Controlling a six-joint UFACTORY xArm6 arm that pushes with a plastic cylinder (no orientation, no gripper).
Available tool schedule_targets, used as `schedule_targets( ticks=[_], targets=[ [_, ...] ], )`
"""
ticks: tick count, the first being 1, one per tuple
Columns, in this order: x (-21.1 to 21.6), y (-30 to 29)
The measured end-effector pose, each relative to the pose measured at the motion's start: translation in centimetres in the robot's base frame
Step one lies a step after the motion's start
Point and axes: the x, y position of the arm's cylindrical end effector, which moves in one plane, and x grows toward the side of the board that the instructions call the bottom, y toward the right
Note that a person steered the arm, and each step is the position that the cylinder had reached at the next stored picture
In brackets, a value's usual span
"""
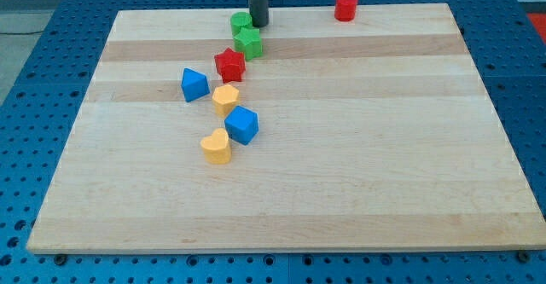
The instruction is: Move the green circle to the top of the red star
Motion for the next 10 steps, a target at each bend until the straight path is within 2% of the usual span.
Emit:
schedule_targets(
  ticks=[3,10],
  targets=[
    [0.0,-2.8],
    [0.2,-5.2]
  ],
)
